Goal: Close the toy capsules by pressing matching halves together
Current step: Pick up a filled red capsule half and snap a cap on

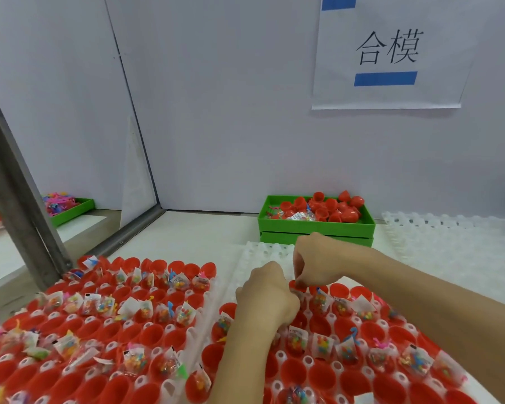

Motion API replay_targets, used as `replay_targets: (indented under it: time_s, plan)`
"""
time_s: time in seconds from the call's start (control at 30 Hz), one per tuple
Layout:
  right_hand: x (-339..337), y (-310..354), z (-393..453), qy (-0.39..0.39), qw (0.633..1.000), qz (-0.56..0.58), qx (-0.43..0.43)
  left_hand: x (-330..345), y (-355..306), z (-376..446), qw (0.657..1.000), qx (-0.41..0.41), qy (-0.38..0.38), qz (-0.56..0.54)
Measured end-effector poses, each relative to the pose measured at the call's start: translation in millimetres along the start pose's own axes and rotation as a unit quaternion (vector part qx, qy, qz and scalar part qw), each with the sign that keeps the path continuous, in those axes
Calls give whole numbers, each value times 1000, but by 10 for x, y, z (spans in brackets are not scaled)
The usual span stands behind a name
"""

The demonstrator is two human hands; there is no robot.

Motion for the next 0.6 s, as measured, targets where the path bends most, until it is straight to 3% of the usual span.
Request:
replay_targets:
  time_s: [0.17, 0.3, 0.47, 0.6]
  plan:
    - [-4, -21, 15, -47, 998, 47, 5, -2, 20, 25, 999, 11, -18, -27]
    - [-159, -55, -82, -114, 989, 97, 5, -68, 11, 33, 990, 26, -37, -137]
    - [-366, -207, -423, -217, 963, 148, 65, -87, -157, -62, 960, 118, -11, -255]
    - [-336, -357, -832, -287, 929, 193, 133, 27, -296, -195, 939, 184, 39, -288]
Point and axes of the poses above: each hand's wrist, its own z-axis towards the middle knuckle, its own x-axis out of the palm, y = z × x, the point moved 3 cm from there along z, towards the middle knuckle, and after that the axes turned 13 degrees about -x, right-handed, at the moved point
